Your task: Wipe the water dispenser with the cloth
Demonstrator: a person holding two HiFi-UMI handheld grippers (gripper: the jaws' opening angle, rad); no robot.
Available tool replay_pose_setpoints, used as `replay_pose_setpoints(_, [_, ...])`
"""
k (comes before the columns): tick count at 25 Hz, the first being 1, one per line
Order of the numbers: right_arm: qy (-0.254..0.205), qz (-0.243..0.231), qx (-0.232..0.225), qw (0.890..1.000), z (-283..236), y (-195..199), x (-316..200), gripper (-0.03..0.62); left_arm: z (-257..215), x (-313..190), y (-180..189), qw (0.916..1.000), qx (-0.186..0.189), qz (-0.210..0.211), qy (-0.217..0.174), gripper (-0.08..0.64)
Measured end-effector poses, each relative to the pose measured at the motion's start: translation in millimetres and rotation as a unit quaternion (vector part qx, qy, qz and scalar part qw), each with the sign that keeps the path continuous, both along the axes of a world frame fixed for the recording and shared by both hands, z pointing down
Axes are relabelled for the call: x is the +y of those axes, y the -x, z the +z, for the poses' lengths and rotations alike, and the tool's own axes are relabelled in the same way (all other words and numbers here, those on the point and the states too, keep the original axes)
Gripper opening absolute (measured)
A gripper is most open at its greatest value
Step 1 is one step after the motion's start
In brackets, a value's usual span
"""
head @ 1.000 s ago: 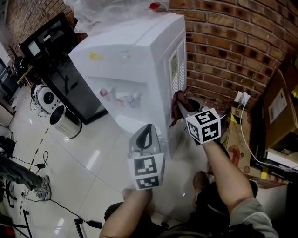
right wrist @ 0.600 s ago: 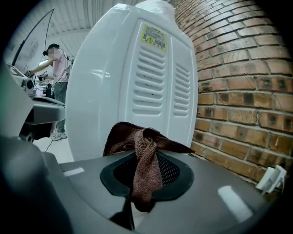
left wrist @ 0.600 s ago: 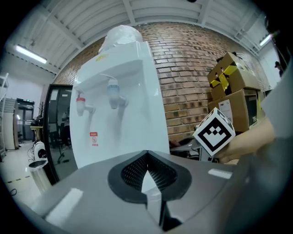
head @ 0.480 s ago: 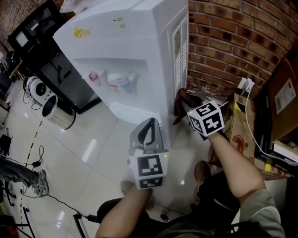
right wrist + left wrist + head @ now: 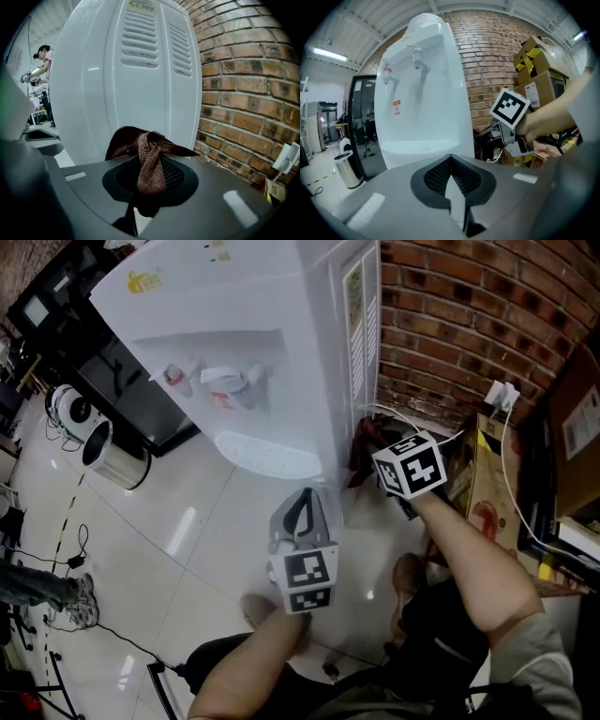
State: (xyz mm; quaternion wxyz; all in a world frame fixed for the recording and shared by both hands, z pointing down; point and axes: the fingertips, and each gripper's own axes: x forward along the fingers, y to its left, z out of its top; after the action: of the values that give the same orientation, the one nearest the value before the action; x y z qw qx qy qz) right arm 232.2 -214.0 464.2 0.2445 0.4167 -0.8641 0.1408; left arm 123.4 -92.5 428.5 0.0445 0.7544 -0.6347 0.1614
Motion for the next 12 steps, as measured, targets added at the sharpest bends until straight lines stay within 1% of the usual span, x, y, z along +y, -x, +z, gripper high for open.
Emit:
replay_pose_setpoints(4, [0.035,0.0,0.004,0.999,22.1,0.8,0.2,0.075,24.2,0.1,-3.5,0.9996,-0.012,0.009,0.022,0.0])
replay_pose_setpoints(9, [0.095,0.008,0.033,0.995,66.9,0.2,1.5,0.075,43.4,-2.2,-1.5,0.9988,-0.019,0.011,0.044,0.0])
replay_pose_setpoints(12, [0.105,0.01,0.039,0.994,82.3,0.9,-1.4,0.074,53.0,-0.8,-0.5,0.9982,-0.021,0.012,0.055,0.0])
